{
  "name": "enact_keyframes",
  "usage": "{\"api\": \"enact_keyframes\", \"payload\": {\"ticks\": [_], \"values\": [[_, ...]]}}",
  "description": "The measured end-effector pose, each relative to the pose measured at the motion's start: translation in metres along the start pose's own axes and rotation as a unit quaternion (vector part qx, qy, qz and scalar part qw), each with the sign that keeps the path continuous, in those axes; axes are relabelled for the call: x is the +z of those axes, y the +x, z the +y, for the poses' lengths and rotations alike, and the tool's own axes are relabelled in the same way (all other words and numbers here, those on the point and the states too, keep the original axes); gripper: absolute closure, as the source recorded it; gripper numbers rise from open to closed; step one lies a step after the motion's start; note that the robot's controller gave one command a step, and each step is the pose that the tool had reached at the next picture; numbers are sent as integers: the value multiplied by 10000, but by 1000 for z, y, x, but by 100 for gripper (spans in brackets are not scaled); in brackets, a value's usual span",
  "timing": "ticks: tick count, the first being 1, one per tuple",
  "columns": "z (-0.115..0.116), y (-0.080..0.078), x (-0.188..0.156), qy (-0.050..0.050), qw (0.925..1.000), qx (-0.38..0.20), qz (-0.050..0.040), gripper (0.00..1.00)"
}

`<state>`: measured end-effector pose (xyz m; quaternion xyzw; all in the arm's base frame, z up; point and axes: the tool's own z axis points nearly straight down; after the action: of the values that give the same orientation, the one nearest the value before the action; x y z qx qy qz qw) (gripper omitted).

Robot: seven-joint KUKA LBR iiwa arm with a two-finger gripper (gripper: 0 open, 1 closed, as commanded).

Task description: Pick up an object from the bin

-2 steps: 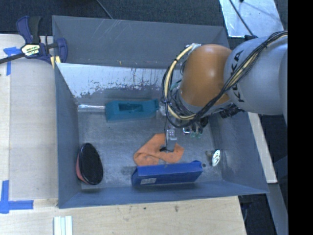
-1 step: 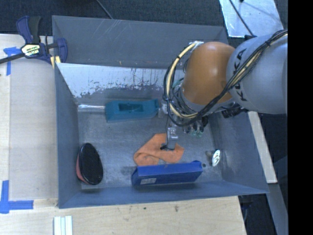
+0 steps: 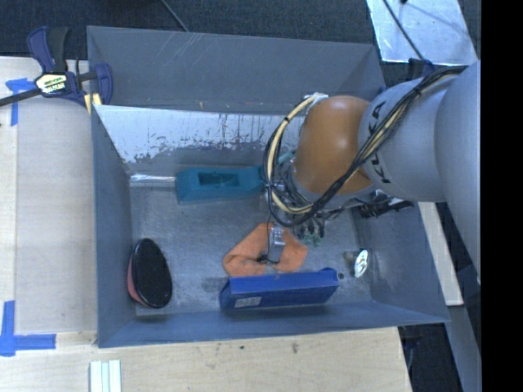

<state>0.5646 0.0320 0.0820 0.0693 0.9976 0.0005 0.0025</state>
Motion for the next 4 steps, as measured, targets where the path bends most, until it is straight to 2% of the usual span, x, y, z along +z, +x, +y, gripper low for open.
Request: {"api": "enact_keyframes", "payload": {"ticks": [1, 3, 4], "values": [[-1, -3, 10, 1, 9994, -356, -7, 100], [-1, -2, 6, 5, 9994, -355, 21, 100], [-1, -1, -13, 8, 9994, -354, 45, 100]]}}
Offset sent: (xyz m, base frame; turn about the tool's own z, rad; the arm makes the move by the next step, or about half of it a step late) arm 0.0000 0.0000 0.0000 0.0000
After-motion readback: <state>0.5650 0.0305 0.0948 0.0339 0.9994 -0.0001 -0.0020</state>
